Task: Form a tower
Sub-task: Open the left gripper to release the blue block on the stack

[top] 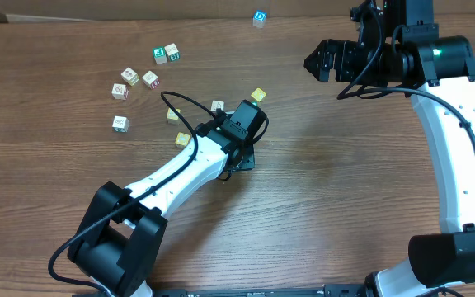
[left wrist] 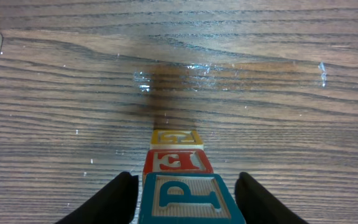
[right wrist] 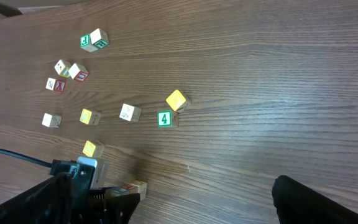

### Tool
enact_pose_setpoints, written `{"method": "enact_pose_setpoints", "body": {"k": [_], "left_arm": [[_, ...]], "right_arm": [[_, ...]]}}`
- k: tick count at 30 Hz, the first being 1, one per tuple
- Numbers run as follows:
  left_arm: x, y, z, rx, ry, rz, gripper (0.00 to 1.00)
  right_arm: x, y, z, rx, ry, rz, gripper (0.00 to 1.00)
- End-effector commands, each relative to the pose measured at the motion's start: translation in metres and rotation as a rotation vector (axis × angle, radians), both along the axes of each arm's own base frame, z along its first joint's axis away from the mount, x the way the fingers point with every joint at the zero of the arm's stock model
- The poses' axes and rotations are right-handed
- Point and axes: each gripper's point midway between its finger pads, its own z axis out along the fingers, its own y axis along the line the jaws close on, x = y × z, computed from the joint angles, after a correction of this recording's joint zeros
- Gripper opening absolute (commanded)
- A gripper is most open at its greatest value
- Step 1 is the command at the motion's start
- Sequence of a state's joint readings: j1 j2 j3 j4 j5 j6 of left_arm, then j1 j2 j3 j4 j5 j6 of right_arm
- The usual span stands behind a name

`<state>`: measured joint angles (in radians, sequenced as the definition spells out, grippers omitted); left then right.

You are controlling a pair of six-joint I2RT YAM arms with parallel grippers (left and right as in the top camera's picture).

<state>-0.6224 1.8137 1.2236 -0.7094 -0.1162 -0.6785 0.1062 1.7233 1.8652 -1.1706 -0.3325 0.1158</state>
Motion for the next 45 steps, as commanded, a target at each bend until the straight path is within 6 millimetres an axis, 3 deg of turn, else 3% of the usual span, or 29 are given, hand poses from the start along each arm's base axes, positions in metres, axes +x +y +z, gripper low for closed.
{"method": "enact_pose_setpoints", "body": {"k": [1, 18, 34, 38, 45], "left_arm": [[-0.003, 0.001, -0.005, 0.013, 0.007, -0.007, 0.44], [-0.003, 0.003, -0.011, 0.032, 0.012, -0.004, 0.36], [-0.001, 0.004, -0.011, 0.061, 0.004, -0.085, 0.41], [-0.001, 0.005, -0.011, 0.070, 0.003, -0.110, 0.49], [-0.003, 0.005, -0.019, 0.077, 0.022, -0.111, 0.49]], "right_arm": [[0.000, 0.002, 0.009, -0.003, -0.026, 0.003, 1.00], [0.000, 0.002, 0.009, -0.003, -0.026, 0.003, 1.00], [0.000, 0.002, 0.009, -0.003, -0.026, 0.003, 1.00], [0.000, 0.002, 0.009, -0.003, -0.026, 0.003, 1.00], [0.000, 0.002, 0.009, -0.003, -0.026, 0.003, 1.00]]}}
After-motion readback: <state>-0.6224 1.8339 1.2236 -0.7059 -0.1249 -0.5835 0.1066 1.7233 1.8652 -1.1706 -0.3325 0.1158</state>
